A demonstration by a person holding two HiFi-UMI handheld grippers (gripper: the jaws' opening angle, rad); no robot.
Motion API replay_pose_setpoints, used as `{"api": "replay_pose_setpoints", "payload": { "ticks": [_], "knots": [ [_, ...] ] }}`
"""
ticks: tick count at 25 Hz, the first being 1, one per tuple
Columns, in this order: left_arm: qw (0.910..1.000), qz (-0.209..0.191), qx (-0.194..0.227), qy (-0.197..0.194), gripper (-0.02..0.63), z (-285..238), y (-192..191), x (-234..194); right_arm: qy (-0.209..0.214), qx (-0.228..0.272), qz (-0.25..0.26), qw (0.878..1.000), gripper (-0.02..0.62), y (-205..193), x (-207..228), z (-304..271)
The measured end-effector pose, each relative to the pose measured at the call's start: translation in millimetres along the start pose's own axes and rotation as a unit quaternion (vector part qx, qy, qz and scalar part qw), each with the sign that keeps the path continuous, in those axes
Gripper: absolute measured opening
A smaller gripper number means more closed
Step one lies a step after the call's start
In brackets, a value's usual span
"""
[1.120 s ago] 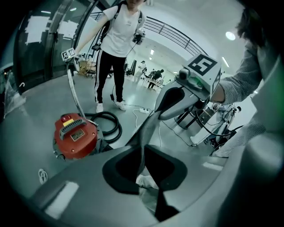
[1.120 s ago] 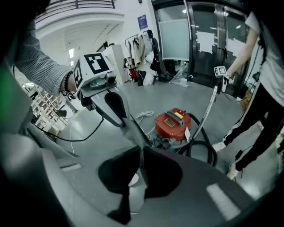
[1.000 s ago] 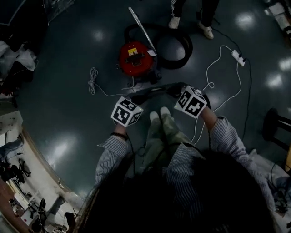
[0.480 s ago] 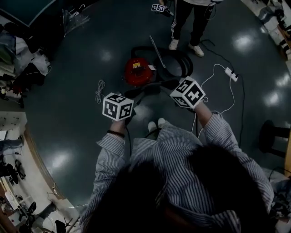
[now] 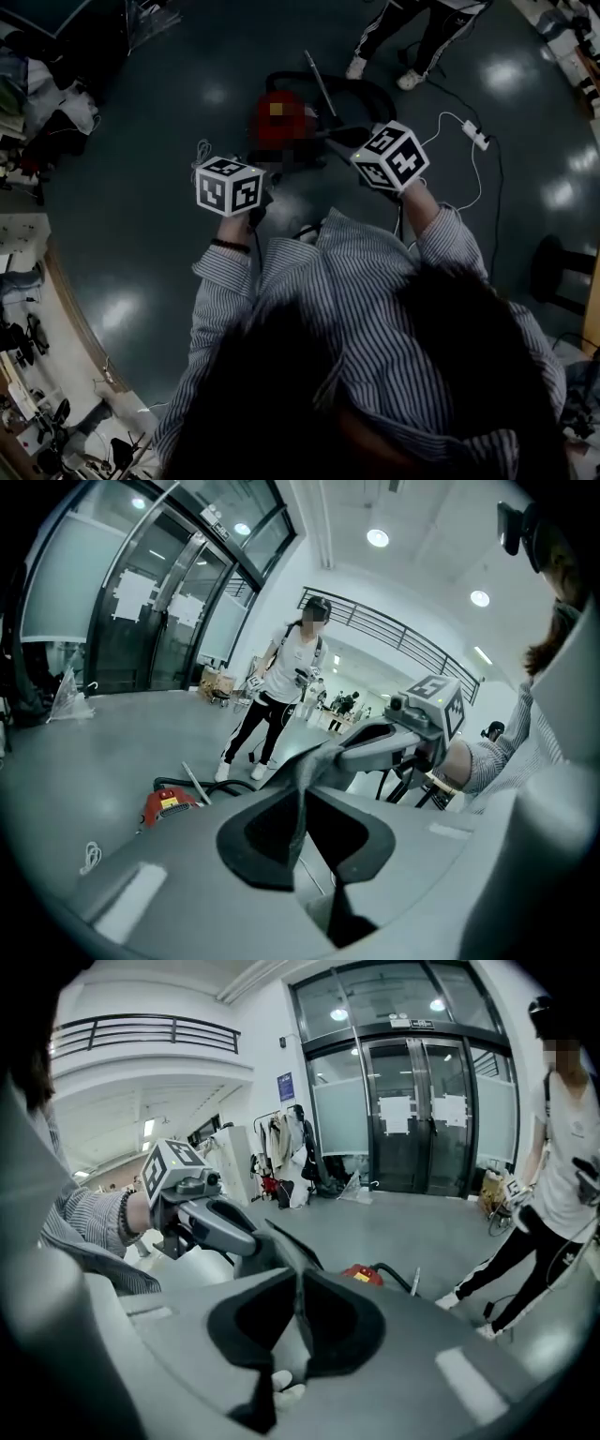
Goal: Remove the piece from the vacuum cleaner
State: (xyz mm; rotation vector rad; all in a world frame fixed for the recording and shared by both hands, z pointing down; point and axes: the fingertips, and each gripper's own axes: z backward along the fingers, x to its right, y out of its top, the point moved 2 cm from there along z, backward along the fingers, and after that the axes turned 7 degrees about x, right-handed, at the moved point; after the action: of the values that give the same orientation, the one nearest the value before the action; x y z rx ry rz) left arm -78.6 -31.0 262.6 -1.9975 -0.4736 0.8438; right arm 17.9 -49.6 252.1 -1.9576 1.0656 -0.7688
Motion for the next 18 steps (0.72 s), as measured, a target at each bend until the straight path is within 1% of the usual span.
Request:
{"api": "replay_pose_setpoints", "payload": {
  "ticks": [10, 18],
  "knots": [
    [0.9998, 0.016, -0.008, 0.003, 0.032, -4.8, -3.9, -4.0, -0.008, 0.000, -0.019, 1.000, 0.024, -8.3, 1.3, -4.1],
    [0.9997, 0.013, -0.019, 0.003, 0.031, -11.5, -4.5, -5.9, -0.010, -0.004, -0.026, 1.000, 0.025, -10.9, 7.5, -5.1]
  ]
}}
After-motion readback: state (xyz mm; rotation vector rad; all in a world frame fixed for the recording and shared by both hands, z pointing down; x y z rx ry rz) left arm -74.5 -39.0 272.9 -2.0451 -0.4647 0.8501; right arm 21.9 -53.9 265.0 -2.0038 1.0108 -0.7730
